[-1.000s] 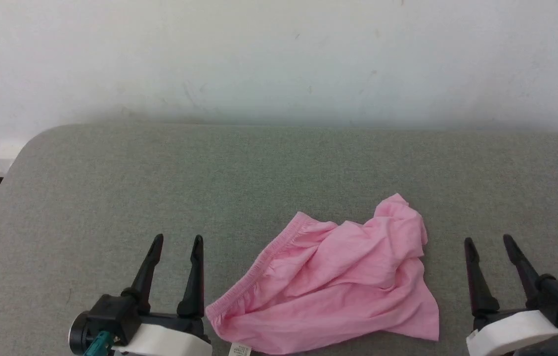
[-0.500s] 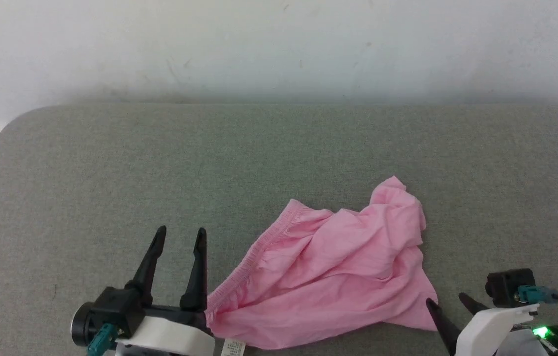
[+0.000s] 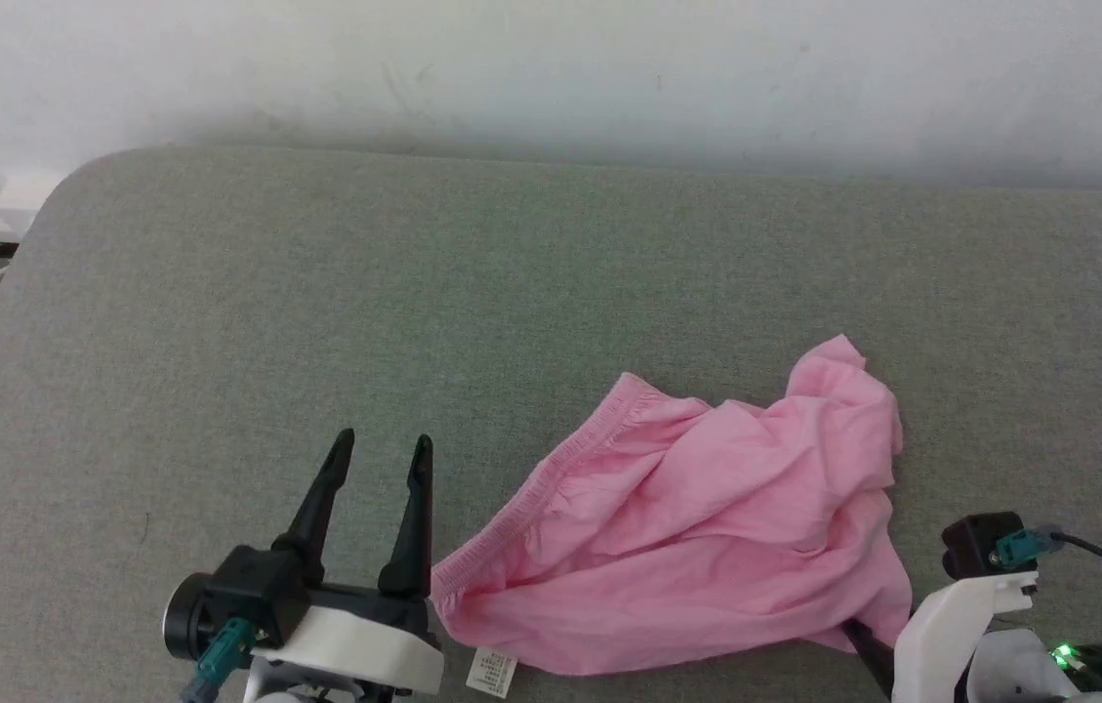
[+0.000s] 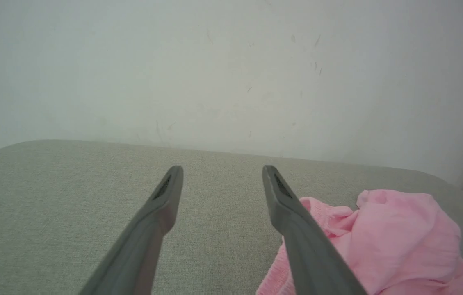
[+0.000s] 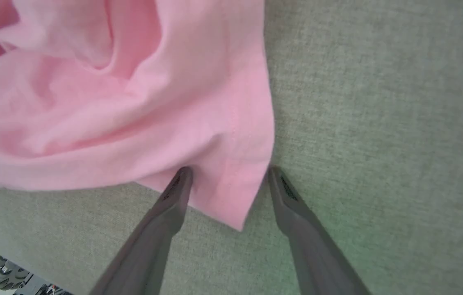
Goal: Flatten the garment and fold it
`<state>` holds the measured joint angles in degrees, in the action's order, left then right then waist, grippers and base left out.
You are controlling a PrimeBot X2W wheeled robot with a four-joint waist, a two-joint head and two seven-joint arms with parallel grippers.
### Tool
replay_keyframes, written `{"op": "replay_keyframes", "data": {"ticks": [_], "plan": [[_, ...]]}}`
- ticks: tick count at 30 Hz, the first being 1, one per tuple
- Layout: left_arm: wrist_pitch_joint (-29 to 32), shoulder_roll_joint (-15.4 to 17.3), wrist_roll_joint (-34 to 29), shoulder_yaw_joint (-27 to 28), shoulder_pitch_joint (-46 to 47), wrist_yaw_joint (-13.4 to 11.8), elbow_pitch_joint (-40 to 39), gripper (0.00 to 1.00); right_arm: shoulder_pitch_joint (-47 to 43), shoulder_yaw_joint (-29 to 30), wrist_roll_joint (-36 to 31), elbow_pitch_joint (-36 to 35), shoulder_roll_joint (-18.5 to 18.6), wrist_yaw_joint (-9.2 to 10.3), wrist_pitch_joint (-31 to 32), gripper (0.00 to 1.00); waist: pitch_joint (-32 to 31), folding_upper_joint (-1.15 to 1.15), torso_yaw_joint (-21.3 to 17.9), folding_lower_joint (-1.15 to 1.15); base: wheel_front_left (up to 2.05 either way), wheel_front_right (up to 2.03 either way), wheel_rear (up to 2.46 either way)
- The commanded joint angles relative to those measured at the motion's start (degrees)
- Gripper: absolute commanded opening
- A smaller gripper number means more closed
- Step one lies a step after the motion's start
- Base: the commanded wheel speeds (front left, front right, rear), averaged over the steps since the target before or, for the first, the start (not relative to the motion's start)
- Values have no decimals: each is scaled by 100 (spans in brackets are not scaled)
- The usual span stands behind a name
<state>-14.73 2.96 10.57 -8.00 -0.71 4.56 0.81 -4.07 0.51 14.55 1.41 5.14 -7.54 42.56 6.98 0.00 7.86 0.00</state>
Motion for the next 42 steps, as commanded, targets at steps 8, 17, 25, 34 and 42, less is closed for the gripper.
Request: {"op": "replay_keyframes", "data": {"ticks": [8, 17, 25, 34, 42], "plan": [[-27, -8, 7, -10, 25, 22, 103, 100, 247, 120, -110, 330, 87, 5, -420, 0, -51, 0, -27, 0, 0, 0, 0], [-27, -8, 37, -68, -50, 16, 124, 100, 81, 1115, -74, -327, 660, 5, 17, 0, -276, 0, -328, 0, 0, 0, 0], [-27, -8, 135, -183, -49, 3, 173, 100, -315, 1626, -145, -474, 579, 5, 395, 100, -251, 0, -424, 0, 0, 0, 0], [-27, -8, 347, -442, 24, 97, 484, 100, 58, 1245, -193, -997, 335, 5, -1783, 100, -312, 0, -555, 0, 0, 0, 0], [1721, 7, 499, -970, 1039, 202, 1197, 100, 0, 776, -416, -1450, 191, 5, -2982, 100, -106, 0, -870, 0, 0, 0, 0]]}}
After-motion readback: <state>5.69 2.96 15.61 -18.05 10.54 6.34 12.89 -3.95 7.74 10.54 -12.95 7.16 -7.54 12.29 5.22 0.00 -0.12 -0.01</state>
